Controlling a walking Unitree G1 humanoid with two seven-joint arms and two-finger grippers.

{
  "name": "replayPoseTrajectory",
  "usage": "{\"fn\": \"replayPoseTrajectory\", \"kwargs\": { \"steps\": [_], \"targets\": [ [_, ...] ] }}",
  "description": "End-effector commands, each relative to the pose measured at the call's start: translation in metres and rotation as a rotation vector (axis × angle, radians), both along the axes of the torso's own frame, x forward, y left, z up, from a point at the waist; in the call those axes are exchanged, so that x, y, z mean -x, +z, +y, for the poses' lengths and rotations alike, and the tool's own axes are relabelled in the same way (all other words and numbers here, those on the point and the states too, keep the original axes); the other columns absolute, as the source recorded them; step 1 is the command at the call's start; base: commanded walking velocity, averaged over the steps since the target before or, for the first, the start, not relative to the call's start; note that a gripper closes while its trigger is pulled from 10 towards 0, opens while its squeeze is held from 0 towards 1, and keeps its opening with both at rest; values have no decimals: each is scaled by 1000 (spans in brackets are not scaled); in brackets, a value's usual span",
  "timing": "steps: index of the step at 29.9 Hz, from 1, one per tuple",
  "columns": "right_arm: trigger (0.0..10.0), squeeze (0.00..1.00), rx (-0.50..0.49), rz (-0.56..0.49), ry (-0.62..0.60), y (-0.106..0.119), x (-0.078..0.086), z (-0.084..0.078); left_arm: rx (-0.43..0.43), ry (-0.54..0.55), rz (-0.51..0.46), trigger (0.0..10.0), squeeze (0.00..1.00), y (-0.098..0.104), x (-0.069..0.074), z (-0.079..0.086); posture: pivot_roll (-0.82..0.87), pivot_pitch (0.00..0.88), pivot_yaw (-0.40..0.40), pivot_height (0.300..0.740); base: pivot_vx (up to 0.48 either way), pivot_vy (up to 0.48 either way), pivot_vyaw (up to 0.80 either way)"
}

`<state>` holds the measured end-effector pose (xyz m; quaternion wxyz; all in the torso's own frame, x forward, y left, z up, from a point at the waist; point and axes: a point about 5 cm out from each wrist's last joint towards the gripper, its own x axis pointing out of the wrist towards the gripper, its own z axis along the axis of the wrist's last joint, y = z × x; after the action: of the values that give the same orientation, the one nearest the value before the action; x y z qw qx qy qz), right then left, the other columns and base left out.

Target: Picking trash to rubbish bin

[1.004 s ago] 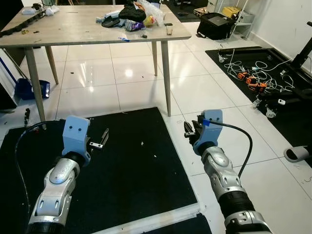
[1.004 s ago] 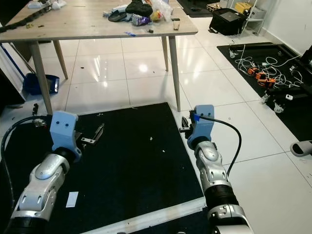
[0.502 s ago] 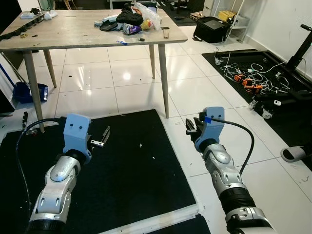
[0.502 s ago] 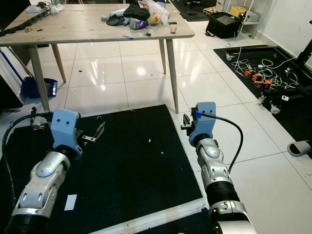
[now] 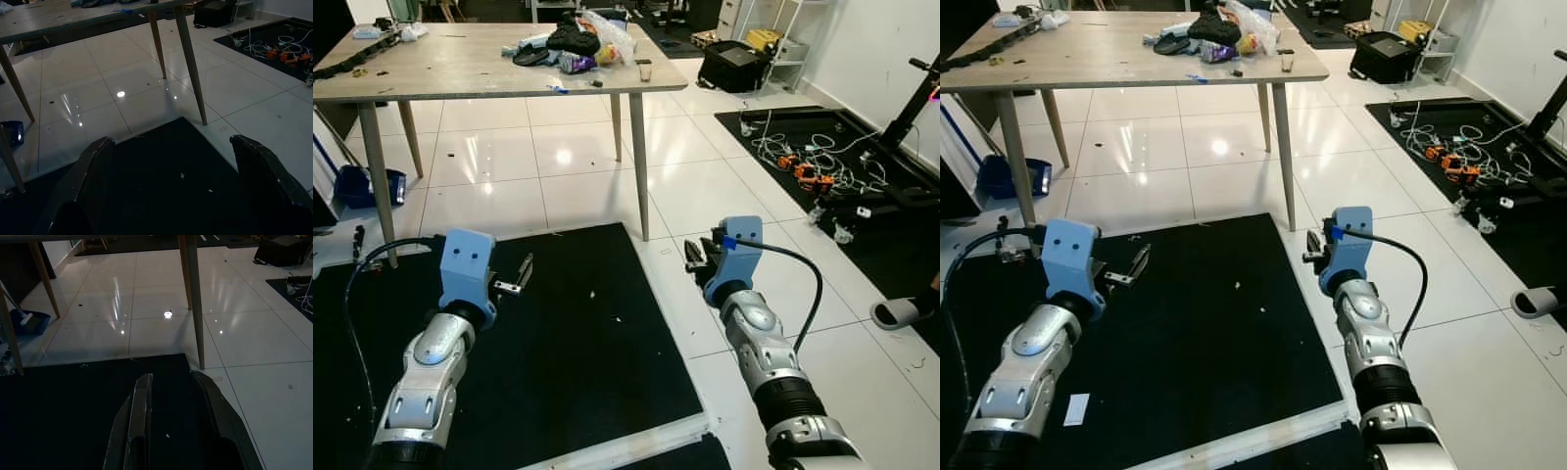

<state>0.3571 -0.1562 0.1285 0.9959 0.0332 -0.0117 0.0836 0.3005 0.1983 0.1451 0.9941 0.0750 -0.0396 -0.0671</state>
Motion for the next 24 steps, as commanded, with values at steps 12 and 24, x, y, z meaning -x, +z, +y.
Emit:
{"fn": "replayPoseTrajectory", "kwargs": {
  "steps": [12, 24],
  "targets": [
    [10000, 0, 5, 11, 0, -2, -1, -6, 18, 10, 14, 10000, 0, -8, 2, -3, -36, 66, -60, 740, 0, 0, 0],
    [10000, 0, -8, 0, 14, 2, -5, 3, 19, 50, -1, 10000, 0, -1, -4, 5, -11, 92, -42, 740, 0, 0, 0]
  ]
}}
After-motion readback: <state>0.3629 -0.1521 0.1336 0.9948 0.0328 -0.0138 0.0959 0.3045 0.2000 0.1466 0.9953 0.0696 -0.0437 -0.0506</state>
